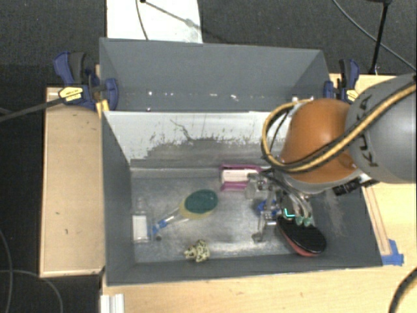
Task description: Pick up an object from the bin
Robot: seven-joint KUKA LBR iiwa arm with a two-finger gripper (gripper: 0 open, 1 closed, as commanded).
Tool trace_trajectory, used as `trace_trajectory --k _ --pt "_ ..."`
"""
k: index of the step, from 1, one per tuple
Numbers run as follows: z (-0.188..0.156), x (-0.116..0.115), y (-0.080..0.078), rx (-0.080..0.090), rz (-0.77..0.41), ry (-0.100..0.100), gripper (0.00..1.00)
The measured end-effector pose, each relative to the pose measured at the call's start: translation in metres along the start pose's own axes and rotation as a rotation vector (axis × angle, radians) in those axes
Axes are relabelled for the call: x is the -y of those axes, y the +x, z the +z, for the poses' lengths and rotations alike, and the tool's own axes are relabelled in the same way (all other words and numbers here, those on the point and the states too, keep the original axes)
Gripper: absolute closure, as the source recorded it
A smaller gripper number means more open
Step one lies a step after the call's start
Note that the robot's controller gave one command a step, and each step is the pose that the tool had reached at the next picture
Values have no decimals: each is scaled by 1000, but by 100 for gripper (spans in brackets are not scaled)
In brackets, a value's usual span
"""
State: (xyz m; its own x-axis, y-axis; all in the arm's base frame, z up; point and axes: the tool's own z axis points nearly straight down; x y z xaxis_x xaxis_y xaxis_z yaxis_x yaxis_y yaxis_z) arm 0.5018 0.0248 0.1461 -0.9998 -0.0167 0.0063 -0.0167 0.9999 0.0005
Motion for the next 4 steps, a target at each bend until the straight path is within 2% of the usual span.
trace_trajectory --k 1,2,3,4 --pt "76 86 -11 17 -8 0 0" --pt "45 138 6 11 102 1 0" --pt "46 143 9 7 159 -3 0" --pt "77 155 13 3 501 -2 0"
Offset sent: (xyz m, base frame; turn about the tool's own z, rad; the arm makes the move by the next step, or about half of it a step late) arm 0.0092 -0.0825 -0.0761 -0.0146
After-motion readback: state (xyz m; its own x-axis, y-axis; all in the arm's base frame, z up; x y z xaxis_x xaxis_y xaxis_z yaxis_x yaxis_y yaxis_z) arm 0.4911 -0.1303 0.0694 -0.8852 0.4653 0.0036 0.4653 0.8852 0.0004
